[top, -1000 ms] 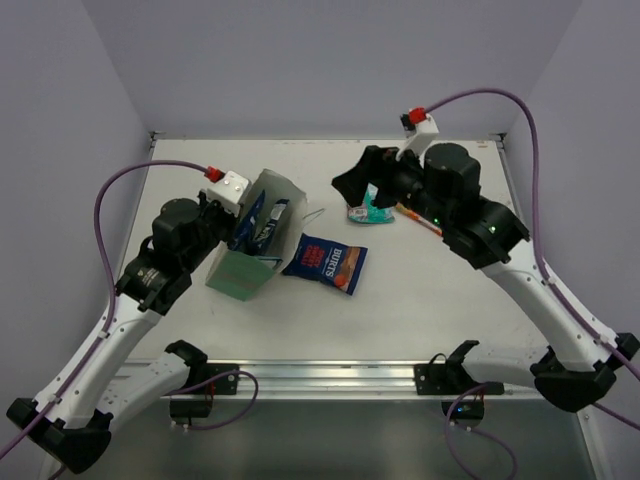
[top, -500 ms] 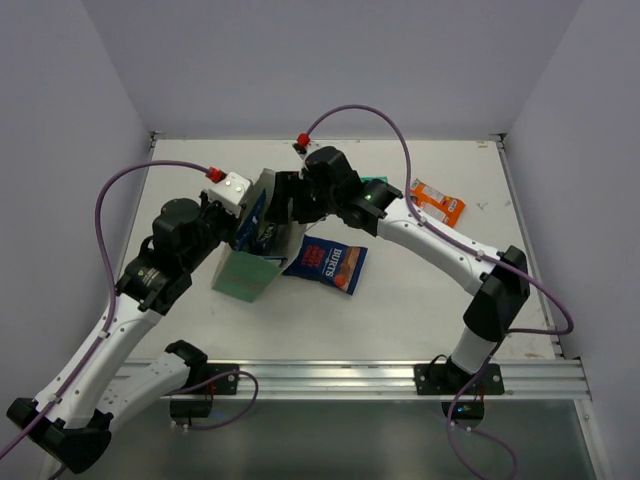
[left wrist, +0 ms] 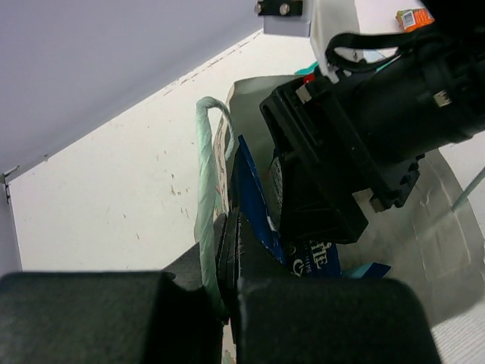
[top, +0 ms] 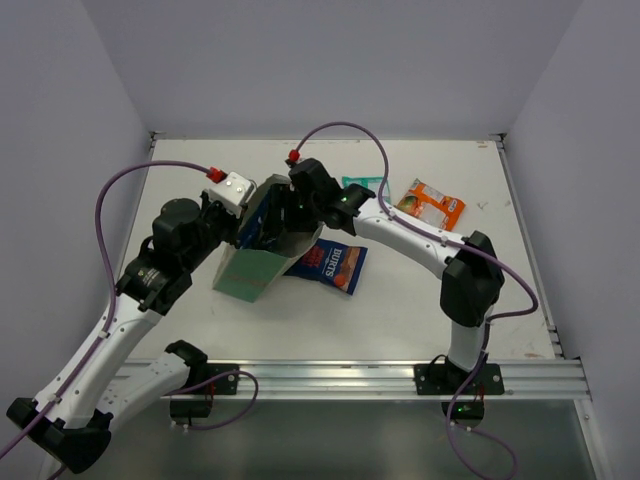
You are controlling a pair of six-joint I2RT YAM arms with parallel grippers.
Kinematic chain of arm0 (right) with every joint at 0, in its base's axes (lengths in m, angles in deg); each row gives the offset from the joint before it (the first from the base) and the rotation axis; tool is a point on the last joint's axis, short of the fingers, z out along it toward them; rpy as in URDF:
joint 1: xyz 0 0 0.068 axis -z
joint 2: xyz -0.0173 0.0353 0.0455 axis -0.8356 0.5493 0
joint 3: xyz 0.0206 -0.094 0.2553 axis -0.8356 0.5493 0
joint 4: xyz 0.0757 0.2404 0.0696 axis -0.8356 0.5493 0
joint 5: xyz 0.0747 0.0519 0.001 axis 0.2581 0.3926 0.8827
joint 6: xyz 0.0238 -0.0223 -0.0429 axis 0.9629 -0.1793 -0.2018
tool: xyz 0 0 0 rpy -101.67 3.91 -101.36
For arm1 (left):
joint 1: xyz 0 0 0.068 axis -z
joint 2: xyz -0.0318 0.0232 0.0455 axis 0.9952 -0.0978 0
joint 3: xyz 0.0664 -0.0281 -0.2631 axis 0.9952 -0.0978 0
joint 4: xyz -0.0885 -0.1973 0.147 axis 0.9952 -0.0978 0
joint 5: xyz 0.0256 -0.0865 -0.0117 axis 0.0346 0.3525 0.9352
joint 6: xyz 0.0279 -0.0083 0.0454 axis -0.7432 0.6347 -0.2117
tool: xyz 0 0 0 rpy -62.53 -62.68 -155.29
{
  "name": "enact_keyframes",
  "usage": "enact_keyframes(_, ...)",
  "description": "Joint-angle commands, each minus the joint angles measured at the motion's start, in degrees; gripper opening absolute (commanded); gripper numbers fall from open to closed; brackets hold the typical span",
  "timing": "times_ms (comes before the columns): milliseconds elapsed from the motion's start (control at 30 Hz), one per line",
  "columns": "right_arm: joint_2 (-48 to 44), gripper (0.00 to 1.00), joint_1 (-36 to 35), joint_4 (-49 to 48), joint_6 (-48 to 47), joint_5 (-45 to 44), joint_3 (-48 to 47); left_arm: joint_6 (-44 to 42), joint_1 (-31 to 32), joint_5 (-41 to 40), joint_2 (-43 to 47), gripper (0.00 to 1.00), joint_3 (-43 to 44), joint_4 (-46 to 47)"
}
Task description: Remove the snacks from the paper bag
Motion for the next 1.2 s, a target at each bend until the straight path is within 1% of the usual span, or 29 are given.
enact_keyframes(0, 2.0, 0.66, -0.4, -1.3, 1.7, -1.9, -0.9, -1.5, -0.4, 0.0, 0.5, 0.00, 1.6, 3.0)
enact_keyframes(33, 2.4, 0.65, -0.4, -1.3, 1.9, -2.4, -0.9, -1.5, -0.4, -0.1, 0.6, 0.00, 1.7, 2.9)
enact_keyframes(133, 3.4, 0.56, -0.4, -1.9, 2.0, -2.5, -0.7, -1.4, -0.4, -0.5, 1.0, 0.00, 1.4, 2.7)
enact_keyframes(167, 3.4, 0.45, -0.4, -2.3, 1.9, -2.4, -0.6, -1.4, -0.4, -0.8, 1.1, 0.00, 1.4, 2.6)
enact_keyframes(233, 2.7, 0.27, -0.4, -3.3, 1.3, -2.2, -0.3, -1.4, -0.5, -1.1, 1.2, 0.00, 1.1, 2.4)
enact_keyframes(267, 2.0, 0.14, -0.4, -3.9, 0.9, -2.3, -0.2, -1.4, -0.4, -1.5, 1.2, 0.00, 1.1, 2.3)
enact_keyframes(333, 0.5, 0.02, -0.4, -5.1, -0.9, -1.8, -0.2, -1.7, -0.4, -1.8, 1.5, 0.00, 0.7, 2.2)
enact_keyframes(367, -1.3, 0.00, -0.3, -5.3, -1.7, -1.7, -1.0, -1.7, -0.4, -2.2, 1.5, 0.00, 0.6, 2.1)
enact_keyframes(433, -3.2, 0.00, -0.4, -5.1, -3.9, -1.3, -2.4, -1.9, -0.4, -2.5, 1.5, 0.00, 0.2, 2.3)
enact_keyframes(567, -7.5, 0.00, -0.4, -4.0, -7.4, -0.9, -8.3, -2.0, -0.4, -3.6, 1.1, 0.00, 0.0, 2.9)
enact_keyframes(767, -9.7, 0.00, -0.2, -1.6, -12.5, -1.4, -17.2, -2.1, -0.4, -6.0, 0.5, 0.00, 0.1, 4.3)
enact_keyframes(933, -10.2, 0.00, 1.5, -1.4, -15.7, -0.5, -22.8, -2.0, -0.4, -8.1, 0.3, 0.00, -0.3, 4.8)
enact_keyframes(1067, -11.1, 0.00, 4.8, -1.6, -17.2, 1.2, -29.3, -2.2, -0.4, -11.1, 0.4, 0.00, -0.7, 5.1)
enact_keyframes(1100, -11.4, 0.00, 7.2, -1.4, -16.7, 2.0, -30.1, -2.4, -0.5, -11.7, 0.4, 0.00, -0.9, 5.1)
enact_keyframes(1167, -13.5, 0.00, 9.6, -1.6, -16.2, 2.5, -30.7, -2.9, -0.5, -13.3, 0.2, 0.00, -1.0, 5.3)
